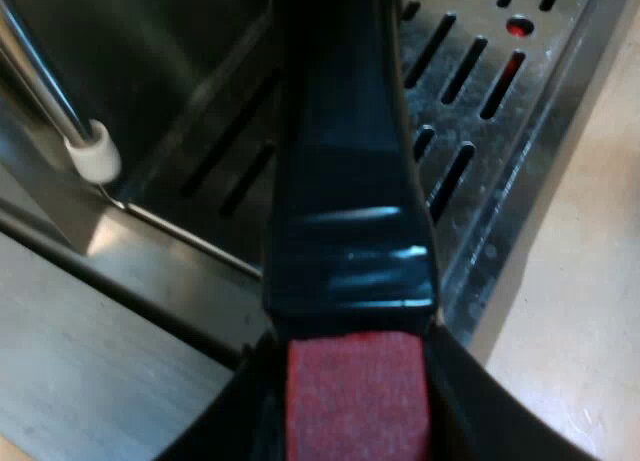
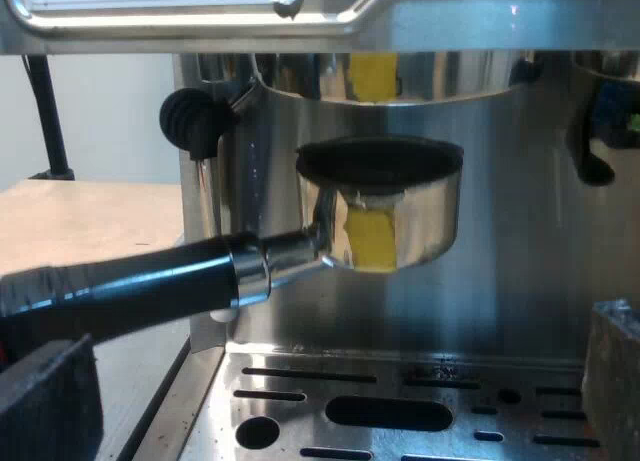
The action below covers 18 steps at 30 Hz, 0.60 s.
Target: Put the handle in the coffee machine
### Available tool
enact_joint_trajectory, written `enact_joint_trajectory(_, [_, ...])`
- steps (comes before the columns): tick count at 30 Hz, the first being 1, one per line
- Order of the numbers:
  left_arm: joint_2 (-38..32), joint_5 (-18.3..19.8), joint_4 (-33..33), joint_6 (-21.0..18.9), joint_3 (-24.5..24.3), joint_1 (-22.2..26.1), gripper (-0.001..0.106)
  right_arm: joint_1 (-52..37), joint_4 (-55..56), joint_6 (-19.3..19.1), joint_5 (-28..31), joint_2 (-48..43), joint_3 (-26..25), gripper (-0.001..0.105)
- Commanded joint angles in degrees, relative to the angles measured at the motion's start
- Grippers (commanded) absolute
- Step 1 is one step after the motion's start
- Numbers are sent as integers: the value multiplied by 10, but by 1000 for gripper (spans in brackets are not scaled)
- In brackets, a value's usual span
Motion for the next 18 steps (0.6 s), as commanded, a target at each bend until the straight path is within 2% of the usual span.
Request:
enact_joint_trajectory(1, [-1,34,-11,-5,-13,0,0,-4,-9,-7,-1,-1,-4,105])
enact_joint_trajectory(10, [-1,42,35,-4,-44,0,0,-4,-9,-7,-1,-1,-4,105])
enact_joint_trajectory(11, [-1,42,66,25,-53,-6,0,-4,-9,-7,-1,-1,-4,105])
enact_joint_trajectory(12, [-1,42,78,35,-56,-8,0,-4,-9,-7,-1,-1,-4,105])
enact_joint_trajectory(18, [-1,36,100,43,-62,-12,0,-4,-9,-7,-1,-1,-4,105])
